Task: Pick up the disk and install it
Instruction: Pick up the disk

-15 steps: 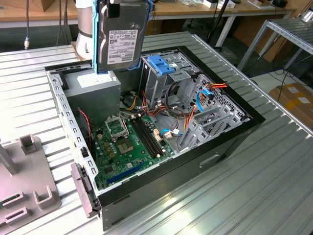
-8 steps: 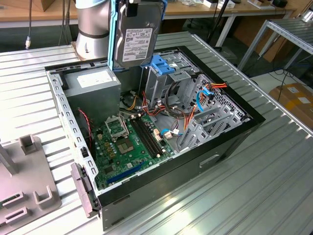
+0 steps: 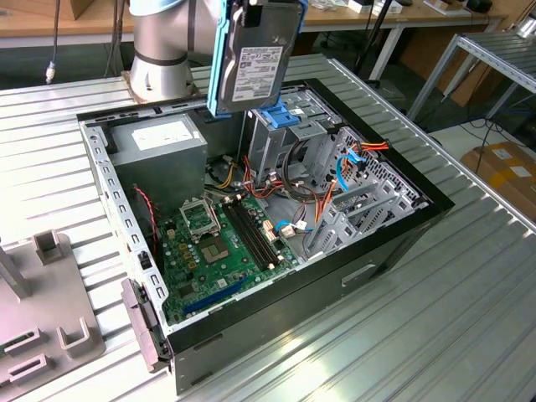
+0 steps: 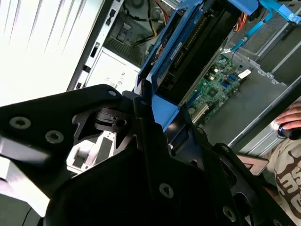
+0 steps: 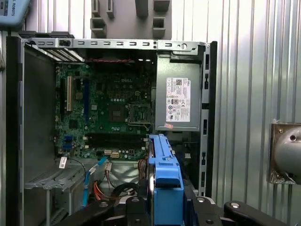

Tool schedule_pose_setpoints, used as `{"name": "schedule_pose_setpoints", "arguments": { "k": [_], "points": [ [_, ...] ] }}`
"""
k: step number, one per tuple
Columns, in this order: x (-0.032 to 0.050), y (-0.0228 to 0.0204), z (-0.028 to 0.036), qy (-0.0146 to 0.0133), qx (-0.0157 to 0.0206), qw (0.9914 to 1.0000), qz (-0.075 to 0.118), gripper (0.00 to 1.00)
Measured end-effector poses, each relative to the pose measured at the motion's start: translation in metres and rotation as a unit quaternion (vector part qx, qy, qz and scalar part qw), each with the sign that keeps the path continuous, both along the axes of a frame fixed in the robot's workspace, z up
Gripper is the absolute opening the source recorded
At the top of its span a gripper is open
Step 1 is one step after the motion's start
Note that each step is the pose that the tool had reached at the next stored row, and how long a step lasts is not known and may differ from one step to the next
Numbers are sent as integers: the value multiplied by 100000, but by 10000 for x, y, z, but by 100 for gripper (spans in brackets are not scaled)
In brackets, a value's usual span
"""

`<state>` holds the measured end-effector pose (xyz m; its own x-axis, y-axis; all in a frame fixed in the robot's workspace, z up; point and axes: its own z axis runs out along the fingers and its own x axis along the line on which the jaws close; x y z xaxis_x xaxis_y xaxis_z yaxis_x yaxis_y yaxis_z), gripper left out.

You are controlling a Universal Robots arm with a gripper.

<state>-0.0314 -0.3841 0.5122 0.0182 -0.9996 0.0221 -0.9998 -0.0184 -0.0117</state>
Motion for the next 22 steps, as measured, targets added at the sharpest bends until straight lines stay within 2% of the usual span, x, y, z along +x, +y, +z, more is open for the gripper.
{"name": "schedule_pose_setpoints", "arguments": {
  "k": [2, 5, 7, 11, 12, 13, 16, 21, 22],
  "points": [
    [81, 0, 0, -3, 7, 100000, 6, 37],
    [267, 0, -1, -4, 7, 100000, 4, 37],
    [421, 1, 0, -1, -2, 100000, 8, 37],
    [595, 0, -1, -3, 9, 100000, 0, 37],
    [662, 0, 0, -2, 5, 100000, 8, 37],
    [766, 0, 0, -2, 4, 100000, 5, 37],
    [951, 0, -1, -4, 10, 100000, 3, 37],
    [966, 0, 0, -34, 1, 100000, 25, 37],
    [965, 0, -1, -416, 14, 99999, 22, 37]
  ]
}}
